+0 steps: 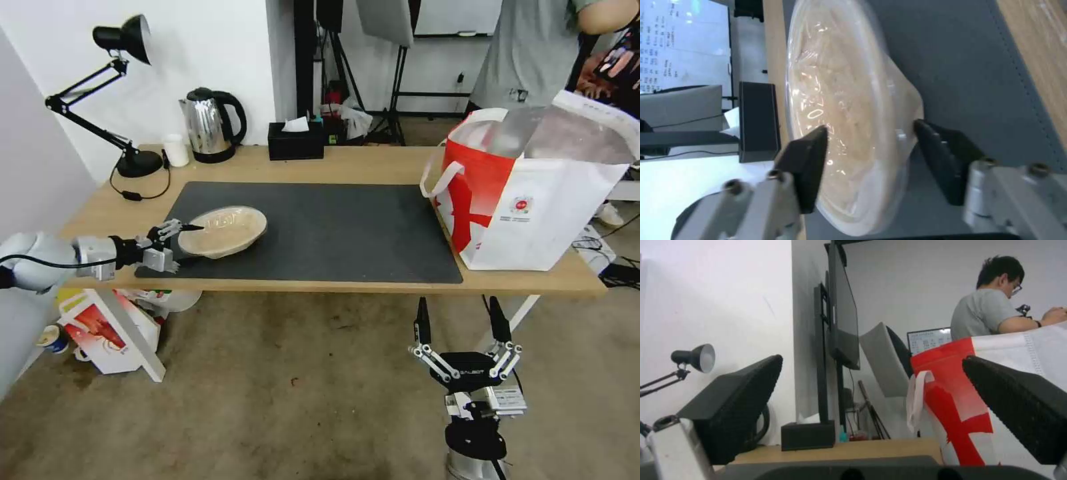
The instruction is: Pick up the trash from the table and place it into the takeout bag.
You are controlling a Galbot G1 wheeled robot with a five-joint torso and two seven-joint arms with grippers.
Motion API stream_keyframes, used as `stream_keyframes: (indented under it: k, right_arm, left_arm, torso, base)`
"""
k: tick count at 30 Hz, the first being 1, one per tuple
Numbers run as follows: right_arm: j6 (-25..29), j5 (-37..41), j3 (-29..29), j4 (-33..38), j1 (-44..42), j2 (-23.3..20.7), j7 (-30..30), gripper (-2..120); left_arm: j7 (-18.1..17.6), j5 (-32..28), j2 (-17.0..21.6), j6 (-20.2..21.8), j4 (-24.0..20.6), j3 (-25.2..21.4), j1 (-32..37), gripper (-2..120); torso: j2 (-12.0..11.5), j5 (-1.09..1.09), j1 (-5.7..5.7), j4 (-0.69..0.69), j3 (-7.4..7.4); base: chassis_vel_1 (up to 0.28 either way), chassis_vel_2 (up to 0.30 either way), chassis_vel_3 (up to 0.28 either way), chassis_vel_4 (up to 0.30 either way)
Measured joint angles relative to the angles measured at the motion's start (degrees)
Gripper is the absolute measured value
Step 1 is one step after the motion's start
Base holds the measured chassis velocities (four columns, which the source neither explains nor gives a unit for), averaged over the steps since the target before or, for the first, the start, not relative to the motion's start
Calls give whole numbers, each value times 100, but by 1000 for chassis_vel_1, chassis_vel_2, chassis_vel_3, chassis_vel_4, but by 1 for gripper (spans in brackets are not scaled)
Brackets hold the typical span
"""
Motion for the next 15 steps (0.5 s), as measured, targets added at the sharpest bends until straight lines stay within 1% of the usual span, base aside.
stream_keyframes:
  k: [1, 2, 3, 4, 5, 6, 7, 8, 9, 10, 11, 12, 13, 15]
  right_arm:
    - [0, 0, 0, 0, 0, 0, 0, 100]
    - [0, 0, 0, 0, 0, 0, 0, 100]
    - [0, 0, 0, 0, 0, 0, 0, 100]
    - [0, -1, 0, 0, 0, 0, 0, 100]
    - [0, 0, 0, 0, 0, 1, 0, 100]
    - [0, 0, 0, 0, 0, 1, 0, 100]
    - [0, 0, 0, 0, 0, 0, 0, 100]
    - [0, 0, 0, 0, 0, 1, 0, 100]
    - [0, 0, 0, 0, 0, 0, 0, 100]
    - [0, 0, 0, 0, 0, 0, 0, 100]
    - [0, 0, 0, 0, 0, 1, 0, 100]
    - [0, 0, 0, 0, 0, 0, 0, 100]
    - [0, 0, 0, 0, 0, 0, 0, 100]
    - [0, 0, 0, 0, 0, 1, 0, 100]
  left_arm:
    - [8, 1, 0, 1, -10, -3, 0, 45]
    - [11, 1, 0, 2, -18, -10, 2, 41]
    - [11, 1, 0, 2, -18, -10, 2, 41]
    - [13, 1, 1, 2, -28, -20, 9, 36]
    - [18, 1, 3, 3, -34, -37, 21, 29]
    - [18, 1, 3, 3, -34, -37, 21, 29]
    - [19, 1, 3, 4, -37, -44, 28, 27]
    - [22, 1, 2, 5, -41, -55, 40, 20]
    - [22, 1, -7, 6, -41, -58, 48, 17]
    - [22, 1, -7, 6, -41, -58, 48, 17]
    - [25, 2, -23, 6, -40, -59, 56, 10]
    - [29, 4, -36, 7, -35, -60, 62, 6]
    - [29, 4, -36, 7, -35, -60, 62, 6]
    - [38, 7, -57, 7, -34, -63, 76, 1]
  torso:
    - [0, 0, 0, 0, 0]
    - [0, 0, 0, 0, 0]
    - [0, 0, 0, 0, 0]
    - [0, 0, 0, 0, 0]
    - [0, 0, 1, 0, 0]
    - [0, 0, 1, 0, 0]
    - [0, 0, 0, 0, 0]
    - [0, 0, 1, 0, 0]
    - [0, 0, 1, 0, 0]
    - [0, 0, 1, 0, 0]
    - [0, 0, 0, 0, 0]
    - [0, 0, 0, 0, 0]
    - [0, 0, 0, 0, 0]
    - [0, -1, 1, 0, 0]
  base:
    - [0, 0, 0, 0]
    - [0, 0, 0, 0]
    - [0, 0, 0, 0]
    - [0, 0, 0, 0]
    - [0, 0, 0, 0]
    - [0, 0, 0, 0]
    - [0, 0, 0, 0]
    - [0, 0, 0, 0]
    - [0, 0, 0, 0]
    - [0, 0, 0, 0]
    - [0, 0, 0, 0]
    - [0, 0, 0, 0]
    - [0, 0, 0, 0]
    - [0, 0, 0, 0]
